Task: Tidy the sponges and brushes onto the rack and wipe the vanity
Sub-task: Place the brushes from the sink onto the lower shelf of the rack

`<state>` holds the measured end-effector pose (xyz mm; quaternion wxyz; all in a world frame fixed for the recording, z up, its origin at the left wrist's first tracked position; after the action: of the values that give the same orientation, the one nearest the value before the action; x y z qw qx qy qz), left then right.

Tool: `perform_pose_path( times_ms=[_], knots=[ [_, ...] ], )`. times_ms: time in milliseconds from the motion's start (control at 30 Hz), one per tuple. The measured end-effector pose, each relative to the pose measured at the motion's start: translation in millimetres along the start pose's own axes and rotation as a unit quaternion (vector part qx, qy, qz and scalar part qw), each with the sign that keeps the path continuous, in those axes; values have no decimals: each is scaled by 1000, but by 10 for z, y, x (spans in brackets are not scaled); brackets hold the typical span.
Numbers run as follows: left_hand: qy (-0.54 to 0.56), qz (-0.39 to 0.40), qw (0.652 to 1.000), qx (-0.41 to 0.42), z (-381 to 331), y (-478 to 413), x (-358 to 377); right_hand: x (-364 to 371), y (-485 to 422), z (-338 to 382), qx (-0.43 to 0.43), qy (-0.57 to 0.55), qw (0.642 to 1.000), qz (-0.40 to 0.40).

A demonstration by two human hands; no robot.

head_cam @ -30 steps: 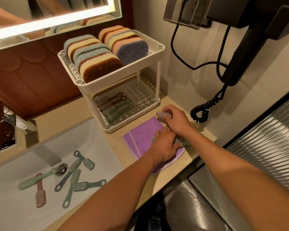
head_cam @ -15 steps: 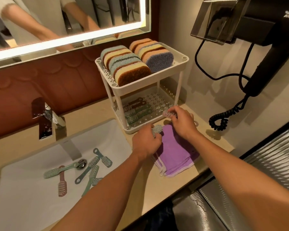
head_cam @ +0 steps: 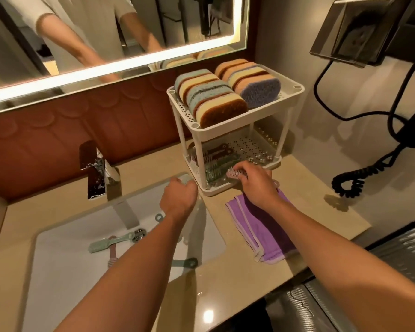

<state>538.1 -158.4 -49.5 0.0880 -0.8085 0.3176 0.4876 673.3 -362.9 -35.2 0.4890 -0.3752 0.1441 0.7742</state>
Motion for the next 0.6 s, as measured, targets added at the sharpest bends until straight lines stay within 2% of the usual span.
perform_pose_path(
  times_ms=[100,200,400,500,600],
  knots=[
    [92,17,995,-22,-7,-224,30,63,-49,32,-8,8,1000,7],
    [185,-1,982,-30,-108,-391,20,138,-123,11,-17,14,1000,11],
    [251,-36,967,-28,-234,-661,29,286,-248,-31,-16,37,999,16],
    [317,-50,947,-16,-282,-704,8,343,-289,4,-22,49,998,23],
    [364,-99,926,-15,-294,-697,-76,374,-325,35,-28,59,998,21]
  ],
)
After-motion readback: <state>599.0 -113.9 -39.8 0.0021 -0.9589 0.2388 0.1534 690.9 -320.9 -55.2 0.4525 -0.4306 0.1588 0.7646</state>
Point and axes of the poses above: each hand's wrist, its own y-axis away from the middle knuckle, its own x-axis out of the palm, z = x × y, the point moved 8 cm from there along -y, towards the middle knuckle, and after that the axes turned 8 degrees about -y, right-handed, at the moved point
